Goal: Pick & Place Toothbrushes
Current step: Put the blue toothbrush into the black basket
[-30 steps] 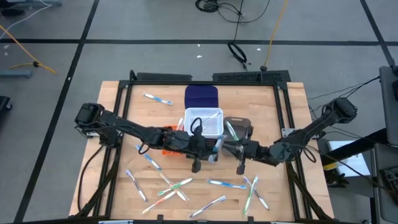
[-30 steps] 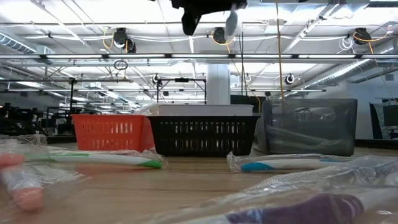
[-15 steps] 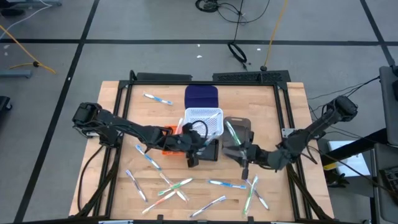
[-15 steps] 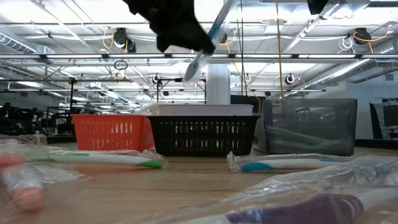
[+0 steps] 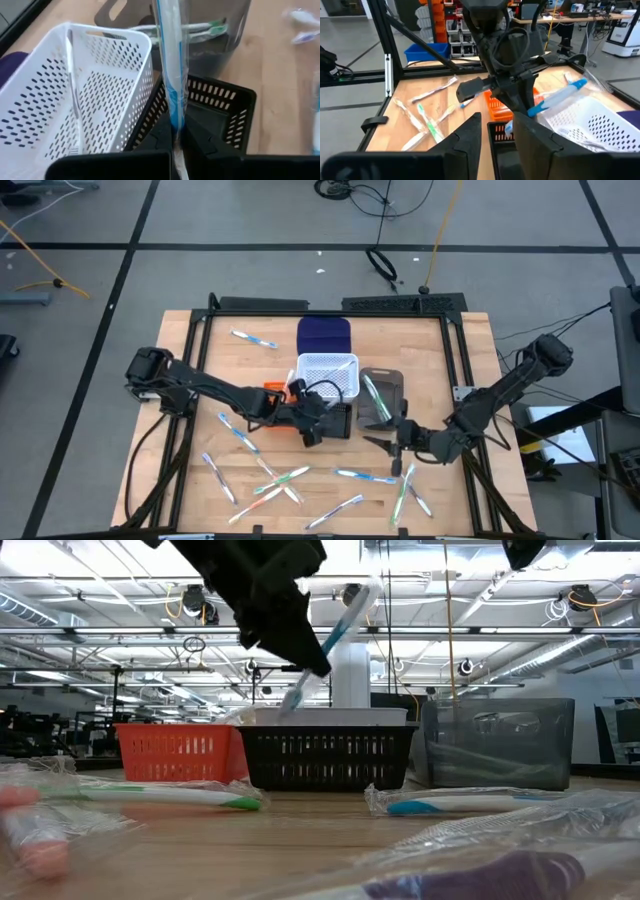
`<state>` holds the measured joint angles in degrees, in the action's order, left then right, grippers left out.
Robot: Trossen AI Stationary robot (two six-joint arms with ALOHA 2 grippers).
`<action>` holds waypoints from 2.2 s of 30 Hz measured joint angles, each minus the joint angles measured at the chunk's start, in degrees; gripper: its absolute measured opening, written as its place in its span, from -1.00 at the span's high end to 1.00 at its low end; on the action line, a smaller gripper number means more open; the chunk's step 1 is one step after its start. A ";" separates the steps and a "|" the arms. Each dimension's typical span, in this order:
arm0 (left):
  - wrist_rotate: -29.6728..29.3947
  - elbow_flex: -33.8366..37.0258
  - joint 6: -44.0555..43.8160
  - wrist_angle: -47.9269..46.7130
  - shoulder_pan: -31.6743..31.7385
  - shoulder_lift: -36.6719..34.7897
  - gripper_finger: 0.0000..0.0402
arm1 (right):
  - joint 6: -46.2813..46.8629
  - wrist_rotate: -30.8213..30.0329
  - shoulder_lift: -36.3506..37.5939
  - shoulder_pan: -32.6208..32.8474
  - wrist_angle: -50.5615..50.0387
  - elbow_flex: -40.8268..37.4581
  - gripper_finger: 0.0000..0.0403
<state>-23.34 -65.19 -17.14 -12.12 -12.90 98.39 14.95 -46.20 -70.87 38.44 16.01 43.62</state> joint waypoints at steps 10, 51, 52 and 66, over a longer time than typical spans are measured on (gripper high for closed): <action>0.31 0.00 -2.06 -0.44 0.12 3.46 0.95 | 1.13 -0.02 -1.75 -0.07 0.02 0.00 0.50; -0.17 -0.04 -2.08 0.34 0.12 4.65 0.34 | 13.75 16.32 -12.99 1.44 4.70 -0.04 0.50; -0.17 -0.04 -2.08 0.31 0.12 4.65 0.34 | 14.20 17.37 -14.13 1.86 5.63 -0.04 0.50; -0.15 -0.04 -2.10 0.35 0.12 4.65 0.35 | 19.12 22.23 -22.84 3.84 3.77 -0.04 0.50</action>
<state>-23.49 -65.23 -19.25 -11.77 -12.78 103.04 34.07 -23.97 -93.70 42.28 19.78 43.57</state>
